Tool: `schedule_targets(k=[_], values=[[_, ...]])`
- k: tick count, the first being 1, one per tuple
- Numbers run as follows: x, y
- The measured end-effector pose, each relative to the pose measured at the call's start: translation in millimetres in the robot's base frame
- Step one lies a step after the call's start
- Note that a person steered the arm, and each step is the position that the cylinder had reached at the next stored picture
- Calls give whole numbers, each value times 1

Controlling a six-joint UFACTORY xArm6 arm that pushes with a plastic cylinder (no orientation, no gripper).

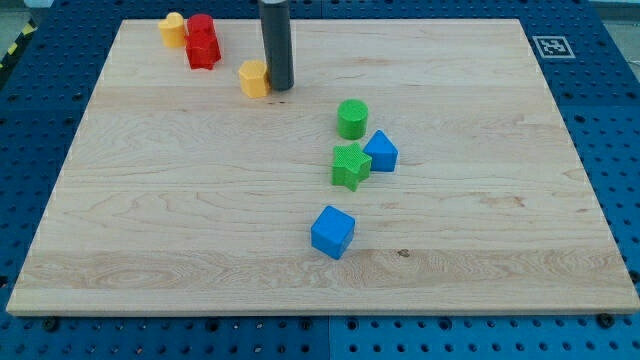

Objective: Push the yellow hexagon into the red star

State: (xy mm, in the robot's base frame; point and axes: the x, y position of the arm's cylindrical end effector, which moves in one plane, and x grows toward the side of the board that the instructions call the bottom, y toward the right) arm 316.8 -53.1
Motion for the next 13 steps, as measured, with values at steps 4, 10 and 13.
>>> schedule_targets(k=[4,10,13], values=[[-3,45],[20,-22],[-27,-49]])
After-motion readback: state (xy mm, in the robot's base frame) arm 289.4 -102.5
